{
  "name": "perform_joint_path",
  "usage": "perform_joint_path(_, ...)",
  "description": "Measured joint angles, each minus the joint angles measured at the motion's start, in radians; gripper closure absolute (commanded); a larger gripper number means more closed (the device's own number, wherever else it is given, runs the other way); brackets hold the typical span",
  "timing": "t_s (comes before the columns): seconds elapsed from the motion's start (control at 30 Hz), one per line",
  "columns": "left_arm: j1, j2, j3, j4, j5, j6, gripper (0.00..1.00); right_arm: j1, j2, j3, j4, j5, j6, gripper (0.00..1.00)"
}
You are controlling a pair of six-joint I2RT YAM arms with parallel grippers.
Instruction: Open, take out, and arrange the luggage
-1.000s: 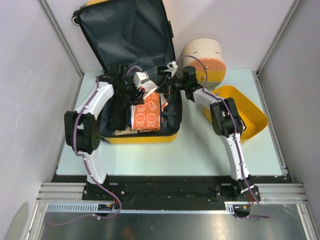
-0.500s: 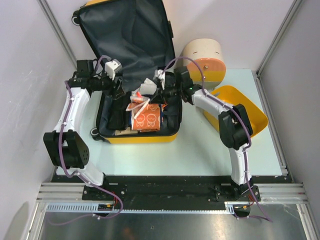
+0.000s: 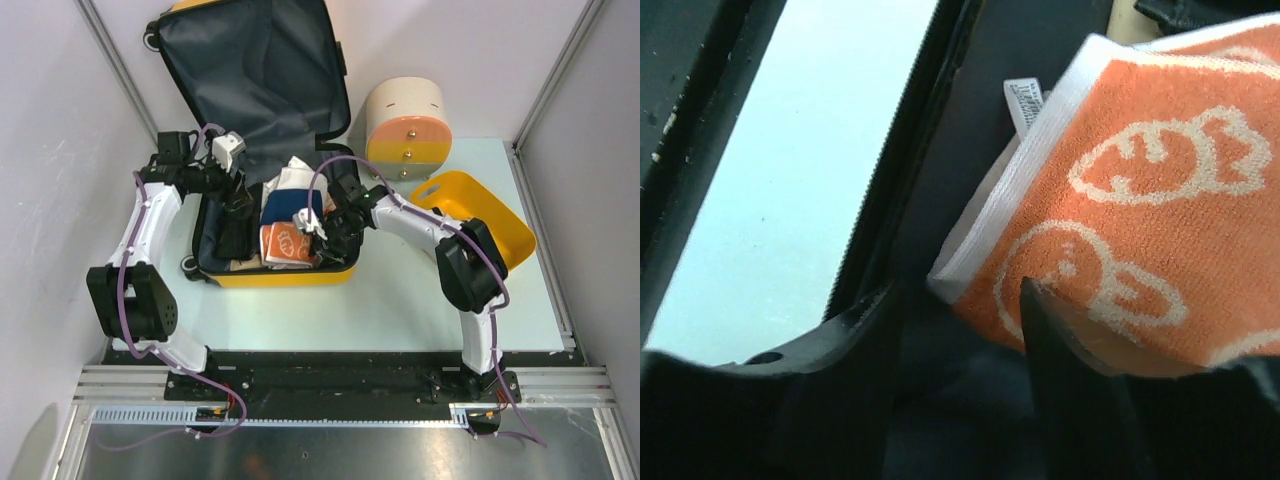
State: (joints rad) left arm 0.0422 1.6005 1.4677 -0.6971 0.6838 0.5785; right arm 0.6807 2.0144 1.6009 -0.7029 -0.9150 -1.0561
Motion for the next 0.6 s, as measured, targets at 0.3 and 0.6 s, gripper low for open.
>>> perform_joint_path(0.3, -0.001, 0.000, -0.019, 0.006, 0.000, -0.003, 0.26, -0.097, -0.029, 0.107, -0.009, -0.055, 0.148, 0.26)
perform_joint_path(0.6, -0.012, 0.000, -0.037, 0.008, -0.001, -0.024, 0.26, -0.173, 0.041, 0.185, 0.284, -0.050, 0.560, 0.21)
